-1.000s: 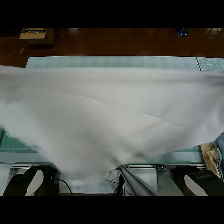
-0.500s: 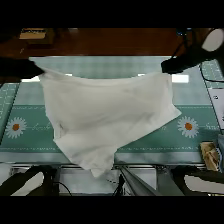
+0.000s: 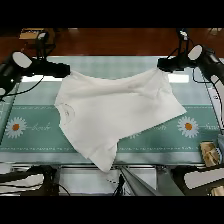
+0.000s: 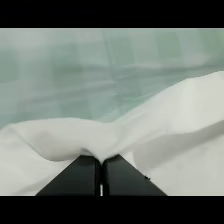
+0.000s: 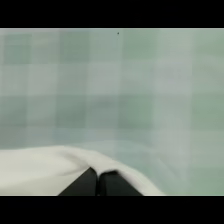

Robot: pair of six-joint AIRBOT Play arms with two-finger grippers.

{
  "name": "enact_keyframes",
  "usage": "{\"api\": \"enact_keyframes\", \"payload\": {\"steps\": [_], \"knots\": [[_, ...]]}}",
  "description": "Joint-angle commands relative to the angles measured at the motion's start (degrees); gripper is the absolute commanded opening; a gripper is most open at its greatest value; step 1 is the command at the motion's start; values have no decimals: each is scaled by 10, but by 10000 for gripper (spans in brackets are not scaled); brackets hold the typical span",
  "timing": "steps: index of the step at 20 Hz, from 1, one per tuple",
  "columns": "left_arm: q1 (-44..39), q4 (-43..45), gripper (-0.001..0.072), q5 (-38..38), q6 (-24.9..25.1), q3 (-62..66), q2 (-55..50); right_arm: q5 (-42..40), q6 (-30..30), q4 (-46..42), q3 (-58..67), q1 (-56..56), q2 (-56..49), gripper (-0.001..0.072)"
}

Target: Fold the shirts.

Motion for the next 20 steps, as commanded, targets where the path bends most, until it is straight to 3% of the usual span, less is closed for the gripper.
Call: {"api": "enact_keyframes", "payload": {"steps": [1,2,3,4,5,7,9,11,14,15,16,20], "knots": [[-4,0,24,-7,-36,0,-38,-2,-6,32,0,-25,-14,51],[-2,1,79,-28,-36,2,-35,7,-11,31,3,-29,-10,166],[2,1,218,-59,-36,10,-33,26,-29,32,11,-33,-4,292],[11,9,364,-110,-36,29,-30,57,-54,31,26,-41,4,367],[23,25,433,-170,-39,52,-26,96,-68,25,45,-52,14,373],[54,91,453,-309,-138,101,-12,187,-84,-6,83,-86,42,461],[88,119,453,-393,-163,96,27,247,-82,-50,86,-132,75,461],[111,116,453,-409,-160,26,94,280,-80,-63,62,-196,103,461],[114,75,472,-408,-137,-170,209,269,-93,-14,-54,-294,154,461],[114,41,558,-406,-130,-237,240,257,-105,10,-96,-320,169,461],[113,0,599,-396,-127,-301,268,248,-120,34,-135,-341,180,461],[103,-89,600,-367,-113,-447,301,243,-146,48,-196,-365,188,461]]}}
